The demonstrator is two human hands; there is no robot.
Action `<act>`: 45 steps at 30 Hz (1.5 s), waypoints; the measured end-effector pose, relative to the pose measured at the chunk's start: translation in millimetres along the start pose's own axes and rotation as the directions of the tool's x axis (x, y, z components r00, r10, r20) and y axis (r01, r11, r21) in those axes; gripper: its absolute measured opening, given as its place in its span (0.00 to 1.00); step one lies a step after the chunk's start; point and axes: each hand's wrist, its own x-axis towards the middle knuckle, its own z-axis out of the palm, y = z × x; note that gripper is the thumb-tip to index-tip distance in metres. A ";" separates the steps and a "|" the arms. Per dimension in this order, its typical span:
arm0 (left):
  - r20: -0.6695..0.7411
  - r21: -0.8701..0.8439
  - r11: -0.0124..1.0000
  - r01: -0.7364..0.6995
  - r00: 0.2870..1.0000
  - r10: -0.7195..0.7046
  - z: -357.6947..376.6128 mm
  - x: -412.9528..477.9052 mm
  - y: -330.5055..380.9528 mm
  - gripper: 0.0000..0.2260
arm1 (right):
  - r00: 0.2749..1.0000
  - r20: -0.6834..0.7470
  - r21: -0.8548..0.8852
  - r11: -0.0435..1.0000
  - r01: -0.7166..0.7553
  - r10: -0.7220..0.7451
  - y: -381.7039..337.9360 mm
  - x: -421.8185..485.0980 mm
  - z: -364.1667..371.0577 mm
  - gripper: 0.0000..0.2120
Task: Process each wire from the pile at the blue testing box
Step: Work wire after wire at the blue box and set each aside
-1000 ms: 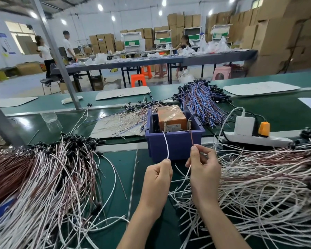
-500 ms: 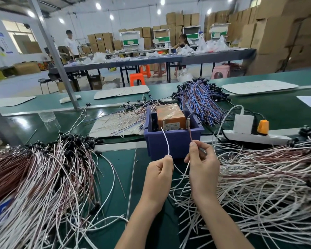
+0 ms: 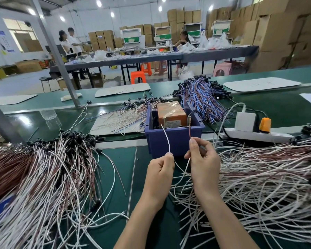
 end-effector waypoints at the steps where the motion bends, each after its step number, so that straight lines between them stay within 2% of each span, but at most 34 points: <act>1: 0.001 -0.001 1.000 0.000 1.000 0.000 0.0 -0.1 0.1 0.20 | 1.000 0.002 -0.001 1.000 0.000 0.000 0.0 0.1 -0.2 0.04; 18: 0.061 0.025 0.999 -0.022 0.998 0.020 0.5 -1.9 0.1 0.23 | 0.999 -0.016 -0.102 0.994 0.029 -0.031 0.7 -1.7 -0.6 0.04; 32: 0.054 0.021 0.999 -0.026 0.998 0.025 1.2 -2.2 -1.1 0.23 | 0.999 -0.018 -0.134 0.991 0.026 -0.028 -1.6 -2.8 -0.5 0.05; 35: -0.023 0.025 0.998 -0.051 0.998 0.052 2.0 -2.0 1.6 0.23 | 1.000 -0.004 -0.127 0.992 0.023 -0.024 -1.1 -1.5 -2.0 0.05; 38: -0.167 -0.014 0.999 -0.043 0.985 0.040 0.0 -1.8 5.1 0.20 | 0.998 -0.029 -0.139 0.989 0.055 -0.059 -4.6 -4.9 -4.1 0.07; 42: -0.405 -0.141 0.990 0.004 0.912 -0.062 -11.5 4.3 1.2 0.19 | 0.981 -0.101 -0.163 0.976 0.145 -0.163 -19.2 -8.0 -15.5 0.07; 45: -0.493 -0.188 0.981 0.057 0.858 -0.144 -23.3 9.3 -5.4 0.17 | 0.973 -0.180 -0.066 0.989 0.135 -0.145 -37.4 4.7 -39.2 0.07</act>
